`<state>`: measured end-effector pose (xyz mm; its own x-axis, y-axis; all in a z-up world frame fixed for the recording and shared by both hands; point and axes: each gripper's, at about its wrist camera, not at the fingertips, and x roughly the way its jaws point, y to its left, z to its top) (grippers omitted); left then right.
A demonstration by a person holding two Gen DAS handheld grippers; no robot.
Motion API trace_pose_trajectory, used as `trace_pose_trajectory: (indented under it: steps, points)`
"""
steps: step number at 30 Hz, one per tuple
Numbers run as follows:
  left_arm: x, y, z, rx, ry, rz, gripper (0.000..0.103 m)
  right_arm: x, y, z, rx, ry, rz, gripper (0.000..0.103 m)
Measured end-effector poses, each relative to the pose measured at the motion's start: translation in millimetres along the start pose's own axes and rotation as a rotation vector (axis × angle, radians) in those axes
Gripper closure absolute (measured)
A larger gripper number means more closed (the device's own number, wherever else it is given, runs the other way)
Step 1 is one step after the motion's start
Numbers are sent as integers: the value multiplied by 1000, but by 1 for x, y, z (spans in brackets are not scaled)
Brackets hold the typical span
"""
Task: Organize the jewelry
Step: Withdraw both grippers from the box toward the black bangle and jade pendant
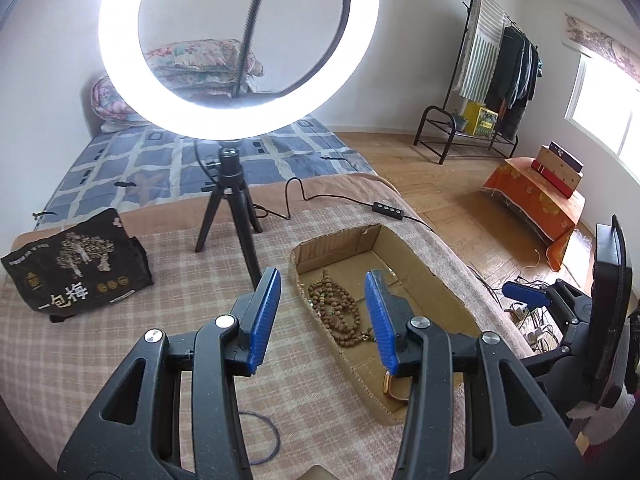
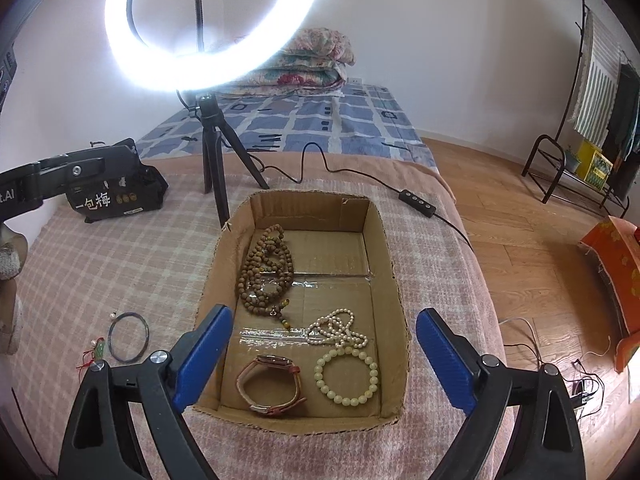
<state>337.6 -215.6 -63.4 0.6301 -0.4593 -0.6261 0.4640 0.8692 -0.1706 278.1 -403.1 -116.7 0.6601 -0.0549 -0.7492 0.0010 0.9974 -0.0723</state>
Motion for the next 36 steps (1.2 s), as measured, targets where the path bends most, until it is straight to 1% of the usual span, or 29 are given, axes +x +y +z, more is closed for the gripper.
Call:
trace_pose_trajectory:
  steps: [3,8,14,19,23,28,33,36]
  points:
    - [-19,9,-4,-9,-8,12,58,-11,8,-1,-21,-13,-14,8]
    - [-48,25,-13,-10,-16,39,58,-27,19,-3,-44,-37,-14,8]
    - [-82,47,-29,-13,-21,78,58,-40,33,-9,-43,-53,17,8]
    - [-108,70,-49,-18,-14,111,58,-50,47,-14,-71,-51,36,8]
    - [-120,86,-68,-41,2,127,58,-53,63,-16,-103,-39,60,8]
    - [-126,102,-95,-67,34,136,58,-54,83,-18,-123,-11,107,8]
    - [-127,109,-122,-75,67,131,58,-50,105,-21,-146,23,141,8]
    - [-124,110,-137,-94,93,113,58,-45,115,-22,-140,43,163,8]
